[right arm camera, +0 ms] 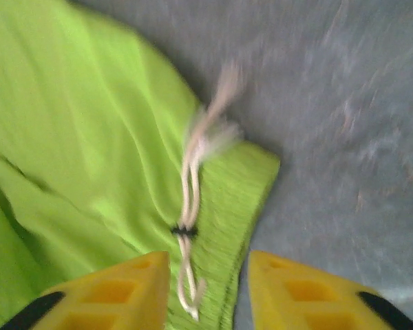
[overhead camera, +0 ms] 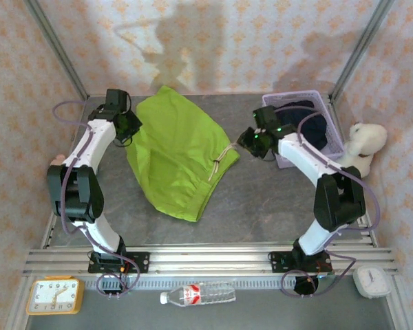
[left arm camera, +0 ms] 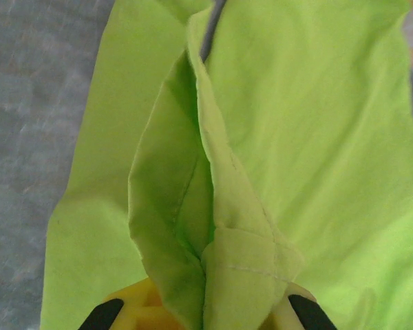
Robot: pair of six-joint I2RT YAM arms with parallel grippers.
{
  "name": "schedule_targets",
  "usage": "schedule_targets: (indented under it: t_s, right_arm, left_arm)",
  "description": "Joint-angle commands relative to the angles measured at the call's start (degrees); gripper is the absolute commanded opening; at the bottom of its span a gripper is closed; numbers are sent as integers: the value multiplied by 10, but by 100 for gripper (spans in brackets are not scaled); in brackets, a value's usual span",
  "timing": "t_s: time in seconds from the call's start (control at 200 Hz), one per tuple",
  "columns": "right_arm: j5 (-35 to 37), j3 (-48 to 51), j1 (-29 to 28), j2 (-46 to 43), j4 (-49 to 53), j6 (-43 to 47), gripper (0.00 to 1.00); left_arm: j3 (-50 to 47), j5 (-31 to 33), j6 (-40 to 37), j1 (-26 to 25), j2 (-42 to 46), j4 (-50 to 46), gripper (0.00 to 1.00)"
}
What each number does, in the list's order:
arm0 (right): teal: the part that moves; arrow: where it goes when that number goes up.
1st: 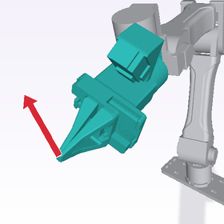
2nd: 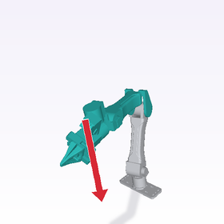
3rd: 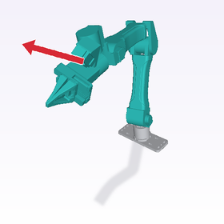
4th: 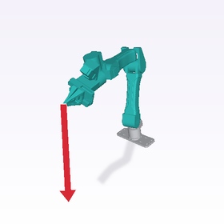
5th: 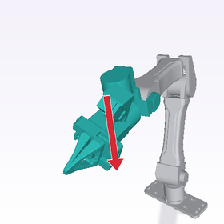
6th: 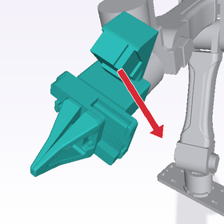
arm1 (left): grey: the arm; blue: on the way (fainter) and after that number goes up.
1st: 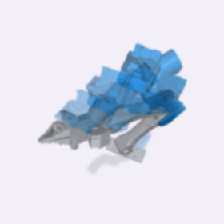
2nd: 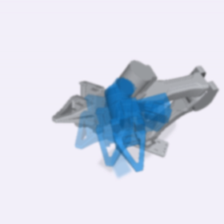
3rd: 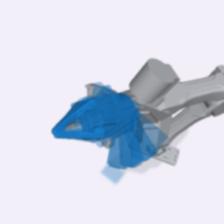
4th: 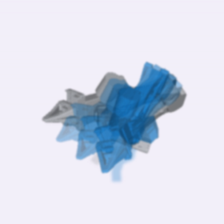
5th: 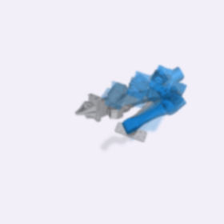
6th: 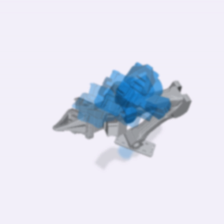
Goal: Fold and stack the mixed laundry pile
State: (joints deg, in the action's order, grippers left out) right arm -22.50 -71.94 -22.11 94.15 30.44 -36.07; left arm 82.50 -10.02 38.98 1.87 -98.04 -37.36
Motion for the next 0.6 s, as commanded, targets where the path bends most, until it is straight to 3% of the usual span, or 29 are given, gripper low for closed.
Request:
schedule_targets:
  t_s: [0.0,0.265,0.595]
  right_arm:
    - [9,27,-72,-34,43,90,46]
    - [85,18,-312,-16,67,212,53]
    - [164,-12,-454,67,62,262,64]
  left_arm:
    - [-17,8,-13,-2,33,-10,0]
    - [-35,19,-27,5,47,-30,0]
    - [-54,-4,-42,57,73,-45,0]
